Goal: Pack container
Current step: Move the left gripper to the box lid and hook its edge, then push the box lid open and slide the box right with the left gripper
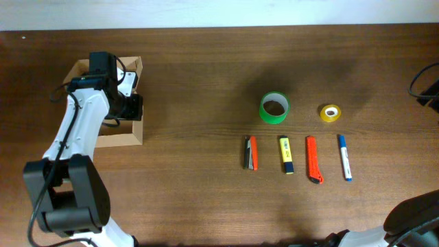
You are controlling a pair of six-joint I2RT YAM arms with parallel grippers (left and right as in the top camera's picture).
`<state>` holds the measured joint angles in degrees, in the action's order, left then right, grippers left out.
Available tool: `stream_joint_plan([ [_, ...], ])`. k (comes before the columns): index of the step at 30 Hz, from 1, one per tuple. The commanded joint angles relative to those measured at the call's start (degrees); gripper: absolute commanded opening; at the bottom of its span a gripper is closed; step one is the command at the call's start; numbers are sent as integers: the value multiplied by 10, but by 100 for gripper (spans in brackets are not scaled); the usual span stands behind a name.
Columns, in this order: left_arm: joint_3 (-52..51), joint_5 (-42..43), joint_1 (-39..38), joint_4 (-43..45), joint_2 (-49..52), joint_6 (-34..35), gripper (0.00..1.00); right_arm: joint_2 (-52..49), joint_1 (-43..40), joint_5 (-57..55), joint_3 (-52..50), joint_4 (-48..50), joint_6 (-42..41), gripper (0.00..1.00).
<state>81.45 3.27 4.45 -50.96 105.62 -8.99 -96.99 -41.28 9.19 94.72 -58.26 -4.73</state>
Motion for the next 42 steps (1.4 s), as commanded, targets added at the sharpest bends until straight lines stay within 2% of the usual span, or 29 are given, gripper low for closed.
stream_joint_plan([
  [1,12,0,1,-1,38,-12,53,-5,0,7,13,2,-4,99],
  [3,12,12,1,-2,53,-11,50,-5,0,7,13,2,-4,99],
  [6,12,14,0,-3,65,-9,39,-5,0,7,13,2,-4,99],
  [9,12,14,0,-2,65,-5,7,-5,0,7,13,2,-4,99],
  [10,14,14,0,-2,65,2,1,-5,0,7,13,2,-4,99],
  [16,54,14,-16,-14,65,43,2,-5,0,7,13,2,-4,99],
  [25,221,-17,-118,-51,65,139,2,-5,0,7,13,2,-4,99],
  [28,269,-46,-163,-61,65,187,2,-5,0,7,13,2,-4,99],
  [31,306,-80,-209,-79,65,268,2,-5,0,7,13,2,-4,99],
  [36,323,-83,-278,-82,65,373,2,-5,0,7,13,2,-4,99],
  [42,323,-152,-358,-96,78,386,2,-5,0,7,13,2,-4,99],
])
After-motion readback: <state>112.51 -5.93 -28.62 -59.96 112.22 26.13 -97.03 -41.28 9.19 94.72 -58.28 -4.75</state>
